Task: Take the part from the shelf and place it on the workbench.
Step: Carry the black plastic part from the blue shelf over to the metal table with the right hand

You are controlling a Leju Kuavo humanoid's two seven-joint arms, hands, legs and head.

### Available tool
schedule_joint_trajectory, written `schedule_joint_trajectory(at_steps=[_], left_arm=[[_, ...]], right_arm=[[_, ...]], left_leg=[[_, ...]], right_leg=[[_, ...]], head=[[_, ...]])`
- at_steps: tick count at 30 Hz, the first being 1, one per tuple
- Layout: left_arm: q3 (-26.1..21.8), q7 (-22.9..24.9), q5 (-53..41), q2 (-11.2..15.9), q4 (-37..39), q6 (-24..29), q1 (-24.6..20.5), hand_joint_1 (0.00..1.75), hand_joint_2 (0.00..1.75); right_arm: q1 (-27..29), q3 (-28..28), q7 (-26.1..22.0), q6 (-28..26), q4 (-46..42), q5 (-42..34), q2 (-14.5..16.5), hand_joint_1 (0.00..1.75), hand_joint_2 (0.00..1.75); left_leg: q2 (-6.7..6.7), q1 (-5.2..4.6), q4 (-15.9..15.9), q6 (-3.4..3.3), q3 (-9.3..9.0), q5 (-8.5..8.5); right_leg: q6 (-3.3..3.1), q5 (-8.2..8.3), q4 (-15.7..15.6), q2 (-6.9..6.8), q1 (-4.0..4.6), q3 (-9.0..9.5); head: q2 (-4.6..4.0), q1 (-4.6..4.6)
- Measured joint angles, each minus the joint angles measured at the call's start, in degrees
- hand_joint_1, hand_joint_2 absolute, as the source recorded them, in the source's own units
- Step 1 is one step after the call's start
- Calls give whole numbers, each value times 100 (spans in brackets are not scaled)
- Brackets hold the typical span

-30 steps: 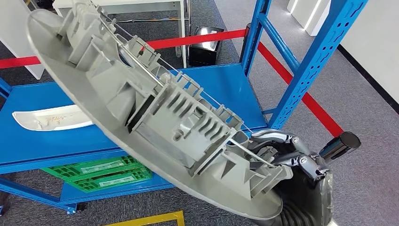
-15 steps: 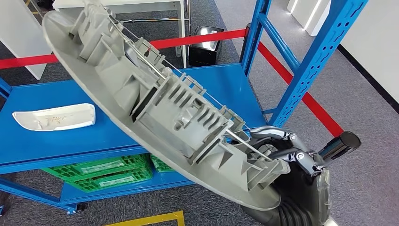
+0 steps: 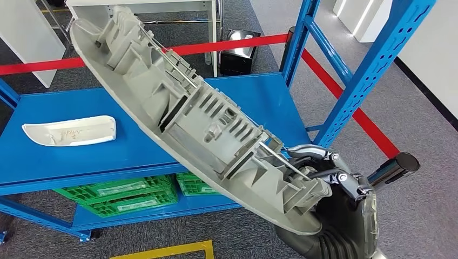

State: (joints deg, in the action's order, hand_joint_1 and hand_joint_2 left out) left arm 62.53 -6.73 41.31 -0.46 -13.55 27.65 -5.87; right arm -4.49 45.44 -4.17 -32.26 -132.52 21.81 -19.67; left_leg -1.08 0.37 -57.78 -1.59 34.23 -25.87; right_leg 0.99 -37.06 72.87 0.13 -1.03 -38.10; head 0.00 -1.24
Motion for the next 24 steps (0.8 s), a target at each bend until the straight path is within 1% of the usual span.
schedule_joint_trajectory(at_steps=[1, 2, 3, 4, 5, 6, 7, 9, 10, 11, 12, 13, 14, 15, 16, 17, 18, 19, 20, 21, 22, 23, 24], left_arm=[[0, 4, 0, -2, 0, -15, 1, 0, 175], [0, 5, 0, -4, 0, -27, 0, 0, 175], [0, 5, 0, -8, -1, -34, -1, 0, 175], [0, 6, 0, -10, 0, -38, -1, 0, 175], [0, 6, 0, -11, 1, -40, -2, 0, 175], [0, 6, 0, -11, 1, -41, -3, 0, 175], [0, 6, 0, -11, 2, -43, -4, 0, 175], [0, 7, 0, -11, 2, -44, -3, 0, 175], [1, 9, 0, -11, 3, -44, -1, 0, 175], [1, 11, 0, -10, 4, -44, 0, 0, 175], [2, 14, 0, -9, 5, -44, 0, 0, 175], [3, 16, 0, -9, 6, -44, -1, 0, 175], [4, 18, 0, -10, 7, -44, -2, 0, 175], [5, 20, 0, -10, 8, -45, -2, 0, 175], [6, 21, 0, -11, 8, -45, -2, 0, 175], [7, 21, 0, -11, 8, -46, -3, 0, 175], [7, 21, 0, -10, 8, -46, -4, 0, 175], [7, 21, 0, -5, 8, -45, -9, 0, 175], [7, 21, 0, -1, 9, -44, -15, 0, 175], [7, 20, 0, 3, 9, -43, -21, 0, 175], [7, 20, 0, 7, 10, -43, -26, 0, 175], [7, 21, 0, 4, 10, -43, -24, 0, 175], [7, 23, 0, 0, 10, -46, -21, 0, 175]], right_arm=[[7, -1, 11, -1, 7, 0, -1, 175, 175], [10, -1, 23, -2, 10, 0, -2, 175, 175], [12, -2, 32, -2, 11, 0, -2, 175, 175], [11, -2, 39, -3, 11, 1, -3, 175, 175], [13, -3, 44, -4, 10, 3, -3, 175, 175], [13, -4, 51, -7, 10, 6, -3, 175, 175], [14, -6, 60, -10, 9, 9, -3, 175, 175], [15, -10, 73, -16, 9, 11, -3, 175, 175], [15, -10, 73, -17, 9, 11, -3, 175, 175], [15, -11, 73, -17, 10, 12, -3, 175, 175], [15, -12, 74, -17, 11, 13, -3, 175, 175], [16, -13, 73, -18, 13, 13, -3, 175, 175], [16, -13, 74, -19, 17, 13, -3, 175, 175], [16, -13, 74, -19, 24, 13, -3, 175, 175], [17, -12, 74, -20, 30, 13, -3, 175, 175], [18, -12, 74, -20, 36, 13, -3, 175, 175], [19, -12, 74, -20, 39, 13, -3, 175, 175], [20, -13, 74, -20, 41, 14, -3, 175, 175], [18, -13, 74, -20, 42, 14, -3, 175, 175], [18, -13, 74, -20, 41, 15, -2, 175, 175], [17, -14, 74, -21, 41, 15, -2, 175, 175], [16, -14, 74, -21, 41, 15, -2, 175, 175], [19, -16, 75, -24, 42, 15, -2, 175, 175]], left_leg=[[1, 3, -14, 9, 17, 5], [1, 10, -34, 23, 36, 11], [1, 16, -56, 43, 54, 15], [0, 16, -75, 73, 75, 21], [-2, 14, -88, 110, 89, 31], [-3, 11, -96, 151, 102, 44], [-4, 10, -92, 197, 111, 66], [-2, 20, -92, 280, 125, 86], [2, 27, -140, 316, 153, 21], [7, 32, -285, 344, 208, -128], [12, 37, -540, 366, 291, -349], [15, 38, -879, 383, 394, -596], [15, 39, -1231, 392, 478, -806], [15, 39, -1474, 392, 510, -919], [15, 36, -1537, 381, 454, -924], [15, 28, -1389, 356, 302, -829], [15, 14, -1062, 315, 62, -678], [14, -6, -666, 253, -198, -578], [15, -29, -321, 203, -414, -508], [16, -52, -88, 162, -551, -480], [15, -71, 20, 136, -602, -489], [16, -83, 53, 128, -603, -454], [21, -70, 86, 115, -592, -414]], right_leg=[[2, 62, 0, -1, -4, 23], [0, 215, -209, -2, -9, 146], [-4, 400, -580, -4, -15, 348], [-20, 529, -949, -2, -9, 547], [-51, 627, -1233, 8, 1, 692], [-87, 653, -1390, 17, 13, 760], [-132, 652, -1412, 28, 31, 753], [-227, 700, -1425, 26, 29, 705], [-274, 732, -1431, 19, 23, 685], [-317, 764, -1441, 8, 15, 665], [-351, 794, -1445, -2, 12, 641], [-373, 820, -1443, -9, 21, 611], [-389, 847, -1438, -15, 34, 575], [-398, 874, -1431, -17, 50, 532], [-404, 899, -1421, -18, 67, 488], [-405, 921, -1408, -15, 84, 447], [-402, 939, -1397, -11, 98, 417], [-394, 956, -1389, -10, 106, 394], [-376, 978, -1384, -11, 112, 375], [-348, 1003, -1384, -14, 110, 360], [-313, 1032, -1388, -17, 102, 345], [-275, 1064, -1395, -17, 99, 333], [-241, 1073, -1396, -13, 94, 323]], head=[[0, -7], [0, -15], [0, -24], [0, -35], [0, -43], [0, -48], [0, -50], [0, -44], [0, -32], [0, -10], [0, 20], [0, 54], [0, 83], [0, 102], [0, 113], [0, 120], [0, 126], [0, 128], [0, 125], [0, 125], [0, 126], [0, 128], [0, 137]])
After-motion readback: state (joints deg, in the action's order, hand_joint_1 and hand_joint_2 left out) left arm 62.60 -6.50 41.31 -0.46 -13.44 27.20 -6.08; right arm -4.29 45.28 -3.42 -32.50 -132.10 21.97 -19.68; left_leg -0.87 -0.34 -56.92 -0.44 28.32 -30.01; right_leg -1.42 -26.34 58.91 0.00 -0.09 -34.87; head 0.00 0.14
